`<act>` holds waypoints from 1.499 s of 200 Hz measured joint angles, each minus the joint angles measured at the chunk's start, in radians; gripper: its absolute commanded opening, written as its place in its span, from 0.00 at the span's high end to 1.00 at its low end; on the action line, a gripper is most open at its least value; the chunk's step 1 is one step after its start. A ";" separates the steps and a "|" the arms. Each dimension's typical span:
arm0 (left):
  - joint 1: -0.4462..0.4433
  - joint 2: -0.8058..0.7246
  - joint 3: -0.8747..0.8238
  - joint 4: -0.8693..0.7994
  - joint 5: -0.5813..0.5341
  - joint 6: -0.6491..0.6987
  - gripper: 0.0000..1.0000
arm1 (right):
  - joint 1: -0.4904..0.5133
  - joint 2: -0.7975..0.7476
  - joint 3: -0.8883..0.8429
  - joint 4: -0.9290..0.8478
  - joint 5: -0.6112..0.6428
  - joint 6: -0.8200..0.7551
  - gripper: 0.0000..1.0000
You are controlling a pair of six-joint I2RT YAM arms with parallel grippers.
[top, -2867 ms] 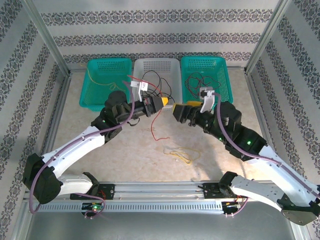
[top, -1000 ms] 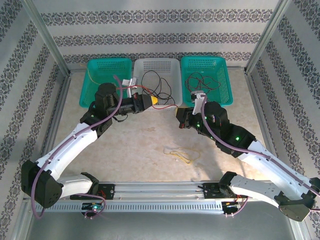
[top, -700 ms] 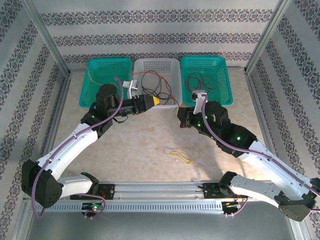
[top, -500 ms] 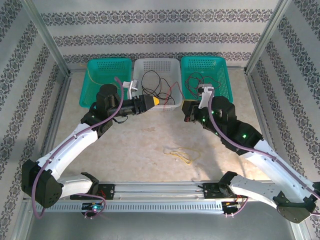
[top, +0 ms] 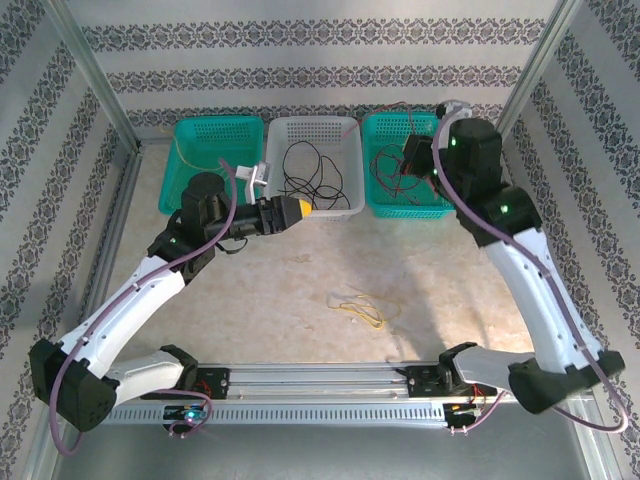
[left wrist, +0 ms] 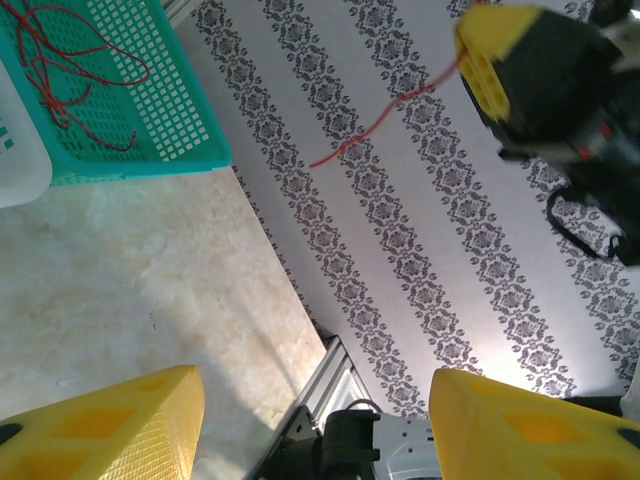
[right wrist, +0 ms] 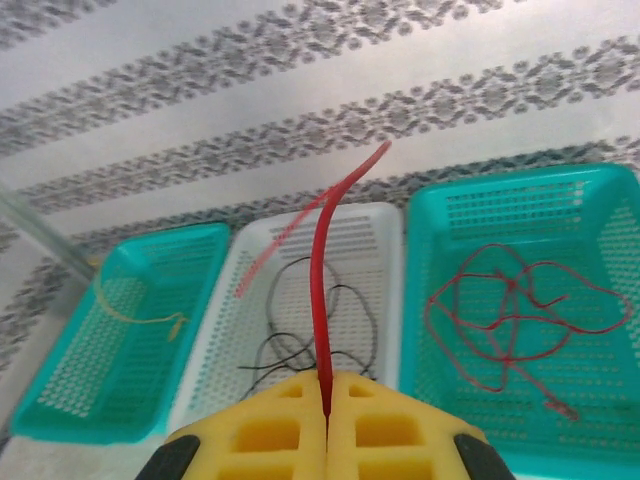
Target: Untangle the cables
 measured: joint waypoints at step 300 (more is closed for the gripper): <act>0.000 -0.030 0.000 -0.219 -0.155 0.146 0.29 | 0.288 -0.116 -0.847 -0.032 -0.032 0.224 0.47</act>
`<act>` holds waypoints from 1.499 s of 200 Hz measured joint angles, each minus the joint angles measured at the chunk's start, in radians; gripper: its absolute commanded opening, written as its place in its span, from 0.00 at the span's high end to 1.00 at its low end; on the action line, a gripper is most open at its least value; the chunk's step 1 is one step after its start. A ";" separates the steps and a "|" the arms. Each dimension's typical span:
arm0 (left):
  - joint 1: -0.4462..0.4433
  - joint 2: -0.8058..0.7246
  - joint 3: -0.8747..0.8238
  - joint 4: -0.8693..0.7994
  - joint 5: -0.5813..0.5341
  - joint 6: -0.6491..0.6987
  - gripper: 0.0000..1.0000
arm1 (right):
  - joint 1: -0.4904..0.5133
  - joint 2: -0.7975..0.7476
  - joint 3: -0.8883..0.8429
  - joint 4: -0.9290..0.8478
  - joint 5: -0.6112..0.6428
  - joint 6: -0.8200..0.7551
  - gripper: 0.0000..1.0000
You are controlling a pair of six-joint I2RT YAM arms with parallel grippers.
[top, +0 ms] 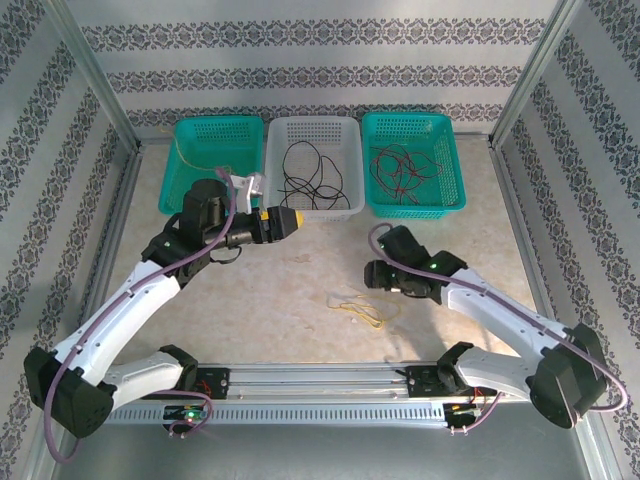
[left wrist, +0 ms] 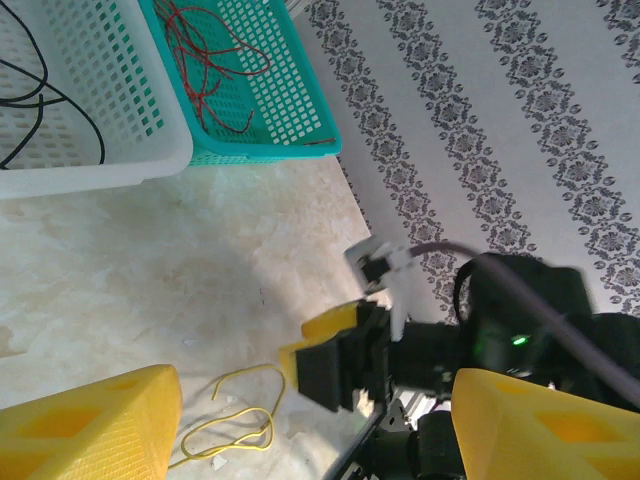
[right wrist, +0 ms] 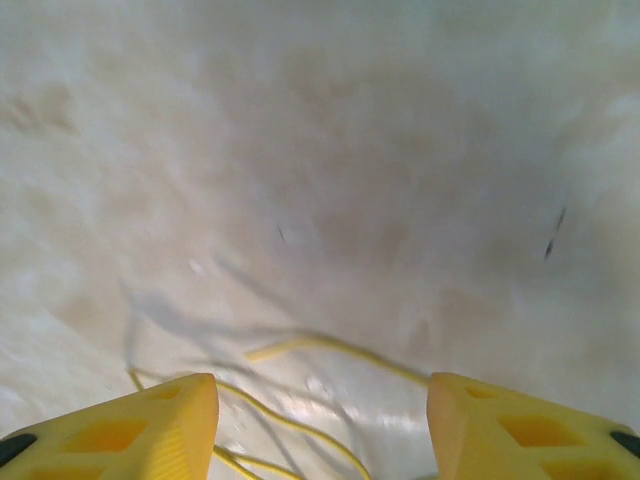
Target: Untangle the cables
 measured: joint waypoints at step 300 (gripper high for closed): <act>0.000 -0.025 -0.039 -0.003 -0.014 0.000 0.31 | 0.086 0.422 0.116 0.026 0.029 -0.080 0.52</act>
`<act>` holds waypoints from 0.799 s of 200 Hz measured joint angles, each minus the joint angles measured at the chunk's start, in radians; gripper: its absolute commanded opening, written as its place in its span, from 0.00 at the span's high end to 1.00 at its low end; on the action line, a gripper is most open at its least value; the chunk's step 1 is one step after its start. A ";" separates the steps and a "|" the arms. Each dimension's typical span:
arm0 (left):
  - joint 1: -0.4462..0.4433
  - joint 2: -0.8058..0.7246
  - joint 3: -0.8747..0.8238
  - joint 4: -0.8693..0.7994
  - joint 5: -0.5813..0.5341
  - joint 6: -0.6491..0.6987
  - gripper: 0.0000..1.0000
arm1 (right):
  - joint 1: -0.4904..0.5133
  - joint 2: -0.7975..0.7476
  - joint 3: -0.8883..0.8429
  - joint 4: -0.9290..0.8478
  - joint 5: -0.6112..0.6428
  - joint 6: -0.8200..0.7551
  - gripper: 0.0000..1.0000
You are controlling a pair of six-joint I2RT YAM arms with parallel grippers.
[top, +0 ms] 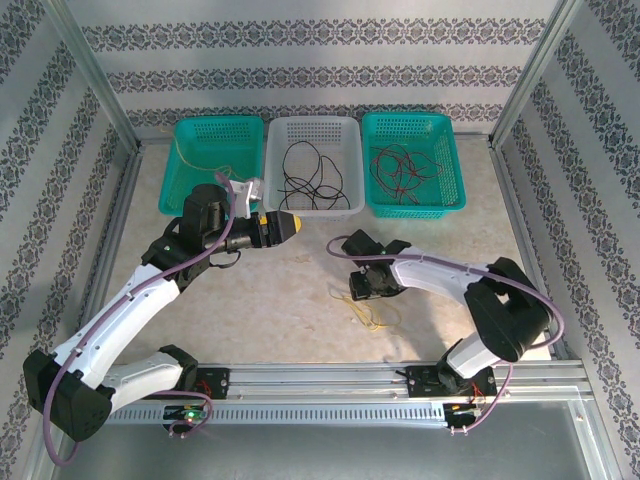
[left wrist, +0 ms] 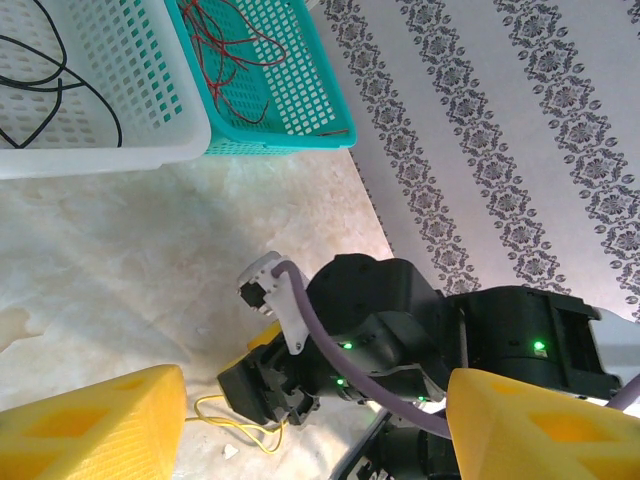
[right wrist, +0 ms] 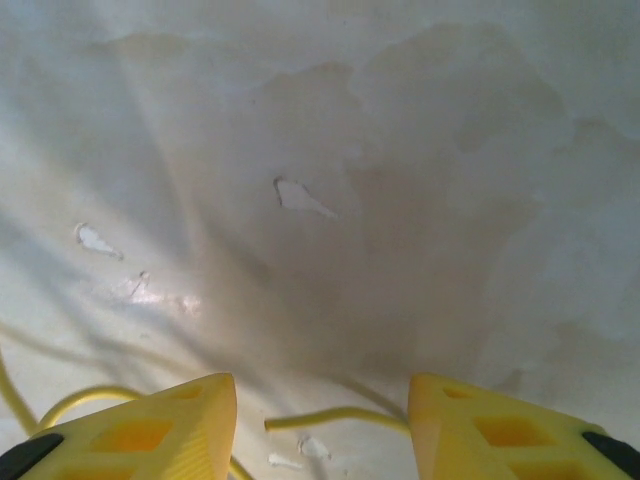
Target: Untangle the cables
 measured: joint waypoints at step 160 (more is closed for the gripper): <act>0.000 0.007 -0.016 0.043 0.032 -0.009 0.27 | 0.027 -0.183 0.102 -0.075 0.150 -0.023 1.00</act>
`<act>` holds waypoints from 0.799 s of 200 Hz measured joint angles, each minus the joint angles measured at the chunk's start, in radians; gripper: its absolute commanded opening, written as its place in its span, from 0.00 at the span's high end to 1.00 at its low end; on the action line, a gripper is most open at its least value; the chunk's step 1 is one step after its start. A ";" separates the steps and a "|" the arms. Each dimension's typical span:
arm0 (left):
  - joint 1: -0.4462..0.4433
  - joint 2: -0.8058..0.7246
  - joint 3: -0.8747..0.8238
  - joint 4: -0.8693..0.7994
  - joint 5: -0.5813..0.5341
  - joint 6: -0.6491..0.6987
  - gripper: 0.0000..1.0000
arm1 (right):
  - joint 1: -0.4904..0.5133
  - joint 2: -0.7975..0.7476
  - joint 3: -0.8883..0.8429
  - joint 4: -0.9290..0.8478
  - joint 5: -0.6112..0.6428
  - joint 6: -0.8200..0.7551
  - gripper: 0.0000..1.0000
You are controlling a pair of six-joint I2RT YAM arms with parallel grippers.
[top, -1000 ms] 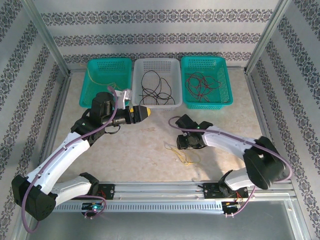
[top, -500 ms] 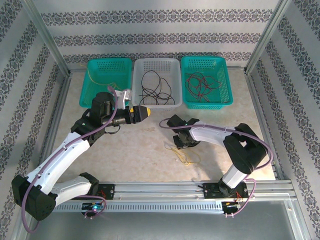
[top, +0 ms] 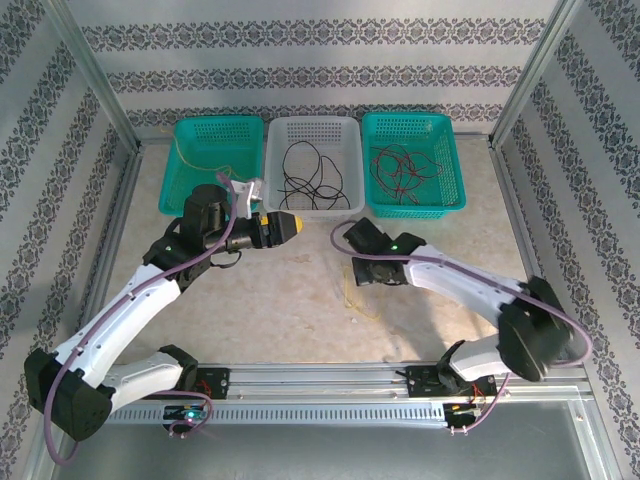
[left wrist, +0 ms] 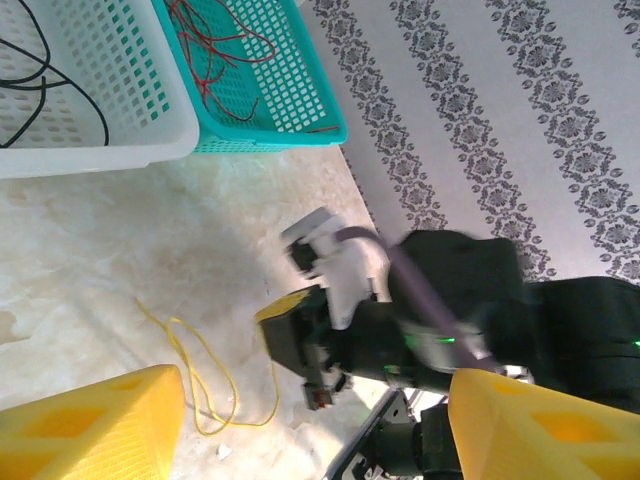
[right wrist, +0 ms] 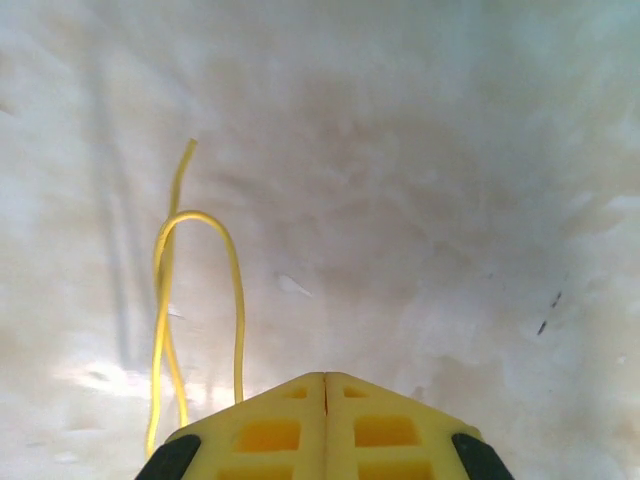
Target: Untangle the cables
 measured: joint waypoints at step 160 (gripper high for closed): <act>-0.137 0.164 -0.064 0.402 0.093 -0.204 0.08 | 0.045 -0.281 0.311 0.021 -0.036 0.000 1.00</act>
